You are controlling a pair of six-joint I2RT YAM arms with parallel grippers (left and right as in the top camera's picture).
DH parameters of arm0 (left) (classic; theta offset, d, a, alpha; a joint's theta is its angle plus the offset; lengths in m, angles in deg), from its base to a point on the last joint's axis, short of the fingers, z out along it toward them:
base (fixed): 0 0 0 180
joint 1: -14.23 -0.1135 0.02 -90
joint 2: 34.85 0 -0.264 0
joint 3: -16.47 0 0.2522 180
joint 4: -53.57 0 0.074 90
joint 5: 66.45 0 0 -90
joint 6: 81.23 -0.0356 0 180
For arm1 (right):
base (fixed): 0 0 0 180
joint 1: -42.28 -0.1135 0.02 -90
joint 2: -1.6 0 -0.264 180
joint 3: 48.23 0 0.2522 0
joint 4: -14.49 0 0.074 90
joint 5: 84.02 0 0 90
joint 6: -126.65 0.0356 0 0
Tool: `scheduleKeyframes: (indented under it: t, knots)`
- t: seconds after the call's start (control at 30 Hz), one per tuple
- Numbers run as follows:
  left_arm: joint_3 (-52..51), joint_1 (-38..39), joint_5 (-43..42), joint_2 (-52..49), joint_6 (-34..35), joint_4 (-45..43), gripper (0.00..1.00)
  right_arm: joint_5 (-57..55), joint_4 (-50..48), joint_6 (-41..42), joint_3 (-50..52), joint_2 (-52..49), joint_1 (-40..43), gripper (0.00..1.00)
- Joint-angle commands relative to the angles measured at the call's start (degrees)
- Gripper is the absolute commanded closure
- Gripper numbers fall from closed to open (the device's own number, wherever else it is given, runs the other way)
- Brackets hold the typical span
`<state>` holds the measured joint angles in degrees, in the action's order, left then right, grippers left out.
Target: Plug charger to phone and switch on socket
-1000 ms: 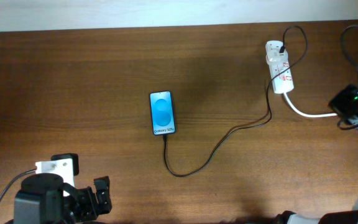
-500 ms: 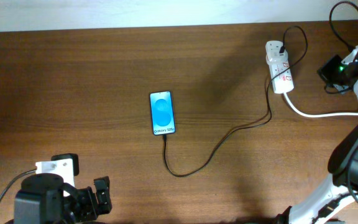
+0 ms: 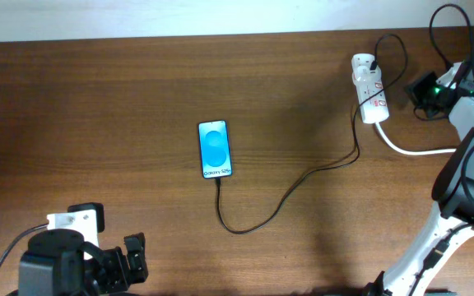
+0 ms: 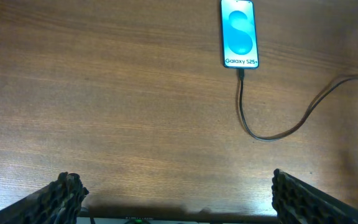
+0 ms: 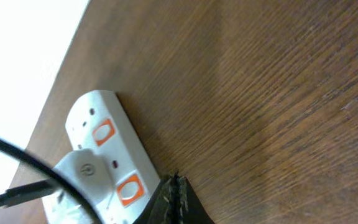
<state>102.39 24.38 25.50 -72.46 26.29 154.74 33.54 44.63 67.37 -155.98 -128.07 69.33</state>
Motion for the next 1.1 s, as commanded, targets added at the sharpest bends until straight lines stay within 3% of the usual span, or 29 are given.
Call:
scheduleKeyframes:
  t: [0.0, 0.47, 0.83, 1.07]
  knots:
    - [0.0, 0.0, 0.0, 0.2, -0.5, -0.1, 0.01, 0.7, -1.3, -1.8, -0.9, -1.9, -2.4, 0.96]
    - [0.0, 0.0, 0.0, 0.2, -0.5, -0.1, 0.0, 3.7, -2.4, -15.7, -0.9, -2.0, -7.0, 0.96]
    - [0.0, 0.0, 0.0, 0.2, -0.5, -0.1, 0.01, -2.8, 0.0, -25.0, -0.8, -2.0, -8.8, 0.96]
    - [0.0, 0.0, 0.0, 0.2, -0.5, -0.1, 0.01, -2.4, -5.1, -32.9, -0.8, -2.0, -9.1, 0.96]
